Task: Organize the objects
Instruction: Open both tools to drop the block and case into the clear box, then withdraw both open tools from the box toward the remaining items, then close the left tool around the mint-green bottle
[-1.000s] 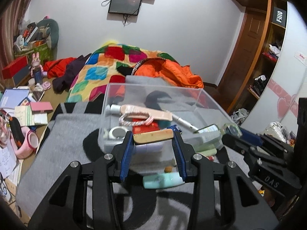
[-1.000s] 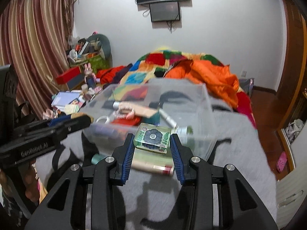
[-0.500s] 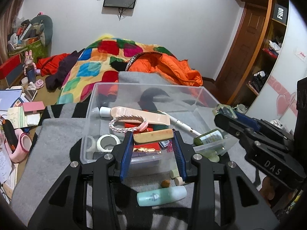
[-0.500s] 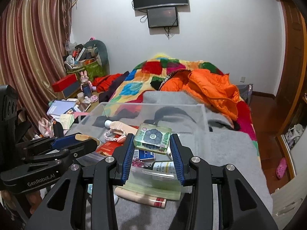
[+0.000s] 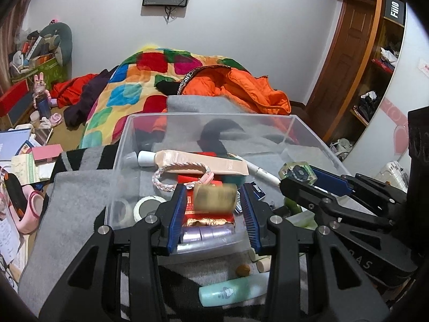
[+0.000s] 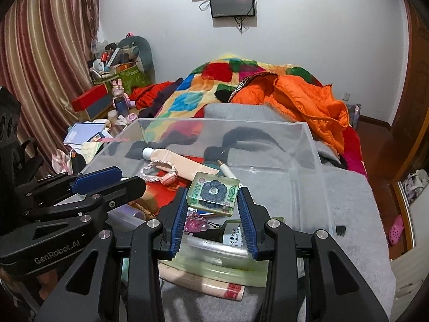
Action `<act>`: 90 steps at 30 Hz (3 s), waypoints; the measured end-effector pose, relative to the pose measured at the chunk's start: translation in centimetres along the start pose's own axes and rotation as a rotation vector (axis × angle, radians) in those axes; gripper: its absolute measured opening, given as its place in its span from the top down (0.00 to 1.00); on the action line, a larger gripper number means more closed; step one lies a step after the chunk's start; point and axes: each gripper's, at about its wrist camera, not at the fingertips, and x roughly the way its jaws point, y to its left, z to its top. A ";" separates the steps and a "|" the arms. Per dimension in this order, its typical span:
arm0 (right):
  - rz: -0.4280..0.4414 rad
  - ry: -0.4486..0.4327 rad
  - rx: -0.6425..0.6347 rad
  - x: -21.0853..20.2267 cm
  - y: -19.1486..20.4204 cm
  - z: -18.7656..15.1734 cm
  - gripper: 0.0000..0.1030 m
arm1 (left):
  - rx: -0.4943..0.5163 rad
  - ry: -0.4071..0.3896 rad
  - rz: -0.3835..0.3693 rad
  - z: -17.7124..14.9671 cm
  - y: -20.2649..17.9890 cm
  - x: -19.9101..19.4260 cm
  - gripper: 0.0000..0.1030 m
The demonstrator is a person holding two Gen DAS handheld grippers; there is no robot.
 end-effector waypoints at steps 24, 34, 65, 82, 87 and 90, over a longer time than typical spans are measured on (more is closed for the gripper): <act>-0.013 -0.032 -0.005 -2.4 -0.2 0.3 0.51 | 0.023 -0.053 0.028 0.1 -0.8 -2.7 0.35; -0.055 -0.086 0.019 -6.1 -1.5 -0.7 0.37 | 0.036 -0.123 0.062 -1.6 -1.2 -6.5 0.13; -0.048 0.107 0.091 -3.2 -2.5 -6.5 0.21 | 0.096 0.146 0.075 -8.3 -2.7 0.5 0.14; -0.055 0.207 0.056 1.1 2.2 -6.5 0.15 | 0.082 0.096 0.058 -9.9 1.3 -3.1 0.28; -0.105 0.204 0.043 1.6 2.9 -6.6 0.12 | 0.089 0.096 0.052 -9.8 1.0 -2.8 0.21; -0.122 0.195 0.050 1.5 2.7 -6.8 0.15 | 0.103 0.091 0.076 -9.8 0.6 -2.5 0.21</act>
